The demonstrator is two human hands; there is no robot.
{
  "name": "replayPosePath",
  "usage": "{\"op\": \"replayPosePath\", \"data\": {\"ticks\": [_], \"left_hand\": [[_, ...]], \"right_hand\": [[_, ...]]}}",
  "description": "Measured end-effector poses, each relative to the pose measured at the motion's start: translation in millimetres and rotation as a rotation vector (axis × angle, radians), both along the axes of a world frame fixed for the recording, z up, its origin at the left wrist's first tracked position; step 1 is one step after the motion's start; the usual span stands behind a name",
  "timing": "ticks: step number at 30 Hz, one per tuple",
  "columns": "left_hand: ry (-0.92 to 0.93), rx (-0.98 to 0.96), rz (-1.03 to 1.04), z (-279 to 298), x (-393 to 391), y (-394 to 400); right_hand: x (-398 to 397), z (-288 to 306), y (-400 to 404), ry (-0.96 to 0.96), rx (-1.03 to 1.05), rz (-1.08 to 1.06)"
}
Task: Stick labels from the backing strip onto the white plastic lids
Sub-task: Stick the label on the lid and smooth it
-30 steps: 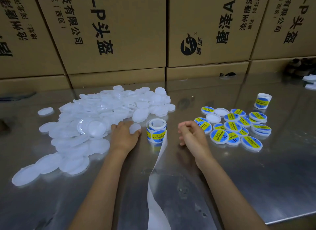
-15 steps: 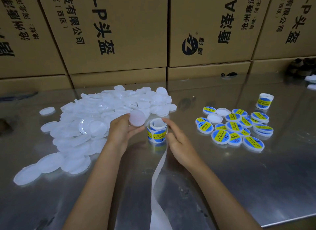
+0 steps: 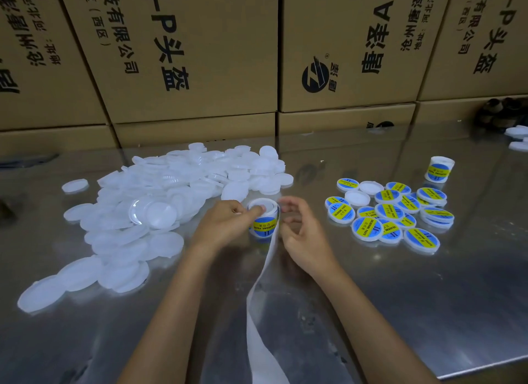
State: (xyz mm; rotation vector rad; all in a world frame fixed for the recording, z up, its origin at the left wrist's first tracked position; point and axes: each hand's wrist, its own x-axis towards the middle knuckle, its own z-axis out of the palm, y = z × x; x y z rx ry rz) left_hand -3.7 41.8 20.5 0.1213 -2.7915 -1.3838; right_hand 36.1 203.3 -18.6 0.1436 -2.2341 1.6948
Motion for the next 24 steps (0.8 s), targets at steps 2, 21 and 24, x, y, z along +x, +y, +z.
{"op": "replayPosePath", "data": {"ticks": [2,21,24], "left_hand": [[0.032,-0.113,0.008,-6.0,1.7,1.7],[0.072,-0.025,0.053,-5.2,4.8,7.1],[0.025,-0.013,-0.042,-8.6,5.2,10.3]], "right_hand": [[-3.3,-4.4,1.9,-0.066,0.029,0.017],[-9.1,-8.1,-1.1,-0.164,0.138,0.013],[-6.8,-6.9,-3.9,-0.103,0.233,-0.001]]}}
